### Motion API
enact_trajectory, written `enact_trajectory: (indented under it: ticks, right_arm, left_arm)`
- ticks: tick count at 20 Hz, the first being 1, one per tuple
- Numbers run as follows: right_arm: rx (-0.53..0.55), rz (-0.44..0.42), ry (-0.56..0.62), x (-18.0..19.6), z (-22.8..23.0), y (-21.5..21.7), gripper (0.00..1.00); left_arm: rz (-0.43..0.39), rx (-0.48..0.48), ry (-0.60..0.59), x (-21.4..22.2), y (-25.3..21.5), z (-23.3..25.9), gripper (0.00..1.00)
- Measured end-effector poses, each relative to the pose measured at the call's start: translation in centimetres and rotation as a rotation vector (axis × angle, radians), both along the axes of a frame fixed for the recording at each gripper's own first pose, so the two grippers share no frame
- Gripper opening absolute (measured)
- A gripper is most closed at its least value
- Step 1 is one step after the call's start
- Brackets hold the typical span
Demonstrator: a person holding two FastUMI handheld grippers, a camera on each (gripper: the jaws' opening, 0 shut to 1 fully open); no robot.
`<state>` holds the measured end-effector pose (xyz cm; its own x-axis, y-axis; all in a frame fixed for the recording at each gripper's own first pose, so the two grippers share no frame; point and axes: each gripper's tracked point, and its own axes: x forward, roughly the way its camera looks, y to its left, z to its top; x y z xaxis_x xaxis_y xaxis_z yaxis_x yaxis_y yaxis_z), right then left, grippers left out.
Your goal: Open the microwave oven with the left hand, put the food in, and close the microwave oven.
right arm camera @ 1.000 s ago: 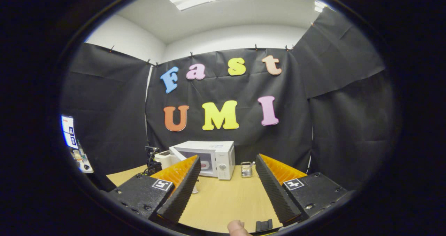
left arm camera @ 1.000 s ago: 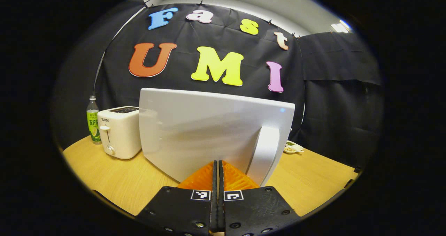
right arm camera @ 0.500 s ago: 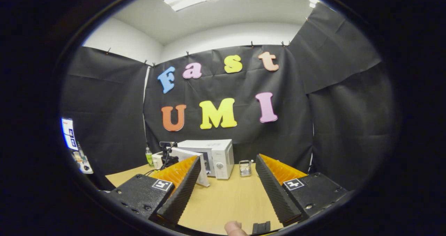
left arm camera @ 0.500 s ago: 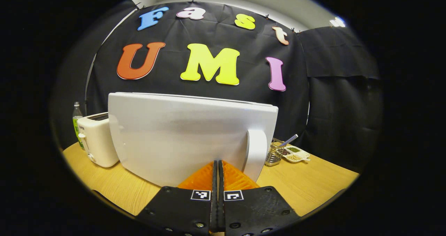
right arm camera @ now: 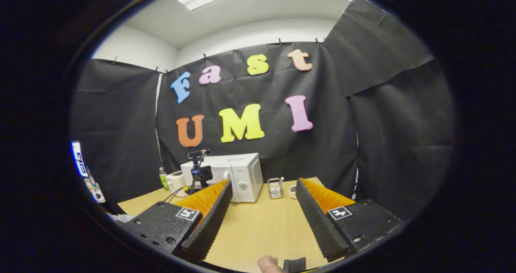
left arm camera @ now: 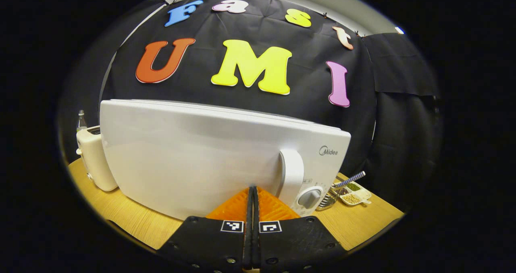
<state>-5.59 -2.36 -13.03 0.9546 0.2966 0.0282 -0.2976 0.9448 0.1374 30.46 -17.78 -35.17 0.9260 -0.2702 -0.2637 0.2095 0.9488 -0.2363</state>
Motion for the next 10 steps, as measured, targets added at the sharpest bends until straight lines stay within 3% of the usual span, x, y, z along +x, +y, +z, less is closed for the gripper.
enact_trajectory:
  ticks: [4, 7, 8, 9, 10]
  right_arm:
    - [0.011, -0.020, 0.033, 0.9, -0.9, -0.5, 0.91]
    - [0.025, -0.016, 0.057, 0.9, -1.4, -0.2, 0.91]
    - [0.025, -0.020, 0.057, 0.8, -1.4, -0.2, 1.00]
    - [0.029, -0.026, 0.054, 0.8, -1.1, -0.2, 0.92]
    - [0.030, -0.036, 0.052, 0.9, -0.9, -0.3, 1.00]
  left_arm:
    - [-0.007, 0.044, 0.003, 0.5, -0.1, 0.6, 0.00]
    - [-0.004, 0.006, 0.029, 0.4, -0.1, 0.8, 0.00]
    - [-0.003, -0.010, 0.044, 0.4, -0.2, 0.8, 0.00]
    - [-0.009, -0.019, 0.065, 0.2, -0.3, 0.7, 0.00]
    - [-0.012, -0.019, 0.079, 0.0, -0.2, 0.7, 0.00]
